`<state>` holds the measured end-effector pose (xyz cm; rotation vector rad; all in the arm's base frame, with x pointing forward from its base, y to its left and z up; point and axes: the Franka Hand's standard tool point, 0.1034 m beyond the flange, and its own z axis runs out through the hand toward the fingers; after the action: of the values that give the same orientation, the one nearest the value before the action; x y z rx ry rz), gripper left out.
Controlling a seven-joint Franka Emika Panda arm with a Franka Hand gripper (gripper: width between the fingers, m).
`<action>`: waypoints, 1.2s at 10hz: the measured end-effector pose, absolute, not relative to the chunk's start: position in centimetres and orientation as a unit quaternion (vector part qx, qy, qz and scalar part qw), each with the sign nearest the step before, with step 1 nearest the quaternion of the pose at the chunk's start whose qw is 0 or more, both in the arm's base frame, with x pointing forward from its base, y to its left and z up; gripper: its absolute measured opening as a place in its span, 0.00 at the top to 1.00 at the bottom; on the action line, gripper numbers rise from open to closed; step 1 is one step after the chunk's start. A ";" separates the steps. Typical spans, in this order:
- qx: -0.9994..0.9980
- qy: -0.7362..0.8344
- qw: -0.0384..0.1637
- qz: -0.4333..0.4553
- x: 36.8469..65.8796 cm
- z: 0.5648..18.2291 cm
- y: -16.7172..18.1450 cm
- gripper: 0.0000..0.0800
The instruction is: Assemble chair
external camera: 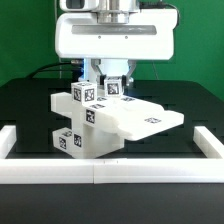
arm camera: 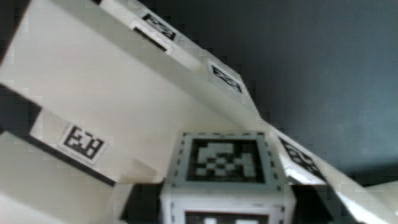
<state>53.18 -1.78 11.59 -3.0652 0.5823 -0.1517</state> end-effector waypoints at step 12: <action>-0.791 0.609 0.034 -0.038 53.3 11.5 -1.4 0.64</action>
Offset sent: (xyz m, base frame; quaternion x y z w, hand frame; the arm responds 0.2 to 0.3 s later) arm -0.0084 -0.0041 -0.0098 -0.0022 -0.0079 0.1848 0.9827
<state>53.27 -1.42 11.48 -2.4327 1.8736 -0.1169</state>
